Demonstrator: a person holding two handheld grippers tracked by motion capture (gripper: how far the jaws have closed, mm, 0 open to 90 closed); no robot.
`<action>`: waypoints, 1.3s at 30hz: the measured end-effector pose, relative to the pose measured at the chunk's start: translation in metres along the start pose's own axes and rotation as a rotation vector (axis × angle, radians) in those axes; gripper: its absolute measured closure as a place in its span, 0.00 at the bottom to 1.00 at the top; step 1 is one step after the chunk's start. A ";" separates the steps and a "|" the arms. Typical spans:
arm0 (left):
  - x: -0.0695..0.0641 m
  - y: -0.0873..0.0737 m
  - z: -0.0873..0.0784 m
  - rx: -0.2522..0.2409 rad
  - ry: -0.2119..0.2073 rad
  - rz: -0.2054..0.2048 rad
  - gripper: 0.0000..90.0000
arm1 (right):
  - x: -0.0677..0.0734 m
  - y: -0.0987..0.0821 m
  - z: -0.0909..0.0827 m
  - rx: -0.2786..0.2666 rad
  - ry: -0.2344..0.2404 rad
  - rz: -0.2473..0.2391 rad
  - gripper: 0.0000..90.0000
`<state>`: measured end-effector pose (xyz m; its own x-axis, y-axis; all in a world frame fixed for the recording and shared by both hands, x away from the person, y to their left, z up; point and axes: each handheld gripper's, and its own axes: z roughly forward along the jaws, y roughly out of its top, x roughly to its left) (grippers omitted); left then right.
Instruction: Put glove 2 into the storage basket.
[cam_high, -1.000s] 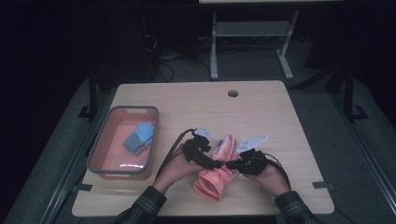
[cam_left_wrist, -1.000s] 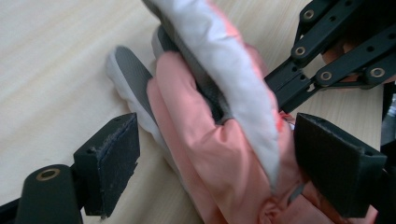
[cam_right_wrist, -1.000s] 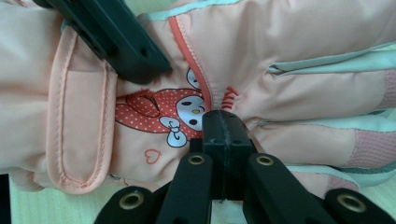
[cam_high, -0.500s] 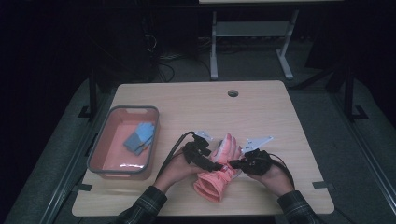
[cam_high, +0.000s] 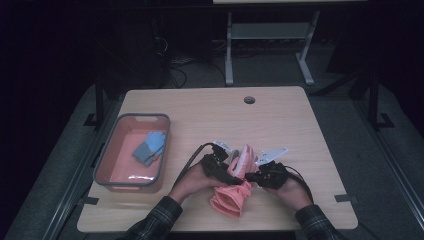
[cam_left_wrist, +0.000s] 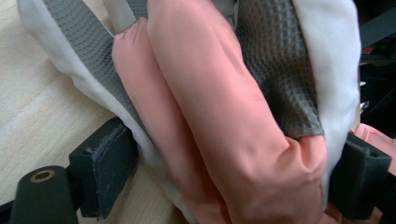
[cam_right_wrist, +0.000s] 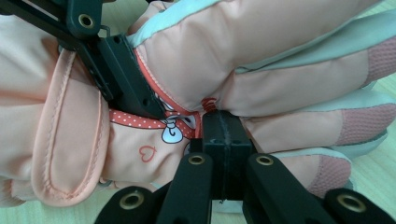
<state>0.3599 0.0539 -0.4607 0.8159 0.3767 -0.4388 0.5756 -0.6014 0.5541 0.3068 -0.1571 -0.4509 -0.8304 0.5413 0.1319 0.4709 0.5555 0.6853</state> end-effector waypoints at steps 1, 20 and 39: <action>0.000 0.000 0.000 -0.004 -0.007 -0.002 0.16 | 0.000 0.000 0.000 0.000 -0.001 -0.002 1.00; 0.003 -0.005 -0.009 -0.017 -0.042 -0.043 0.62 | -0.010 -0.008 -0.024 -0.078 0.040 0.049 0.80; -0.018 0.008 -0.046 -0.112 0.029 -0.004 0.65 | -0.067 -0.055 -0.031 -0.045 -0.337 0.231 0.28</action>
<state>0.3523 0.0742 -0.4158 0.8136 0.4004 -0.4215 0.5804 -0.5180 0.6283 0.3277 -0.2433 -0.4750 -0.5568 0.8292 0.0487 0.6138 0.3712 0.6968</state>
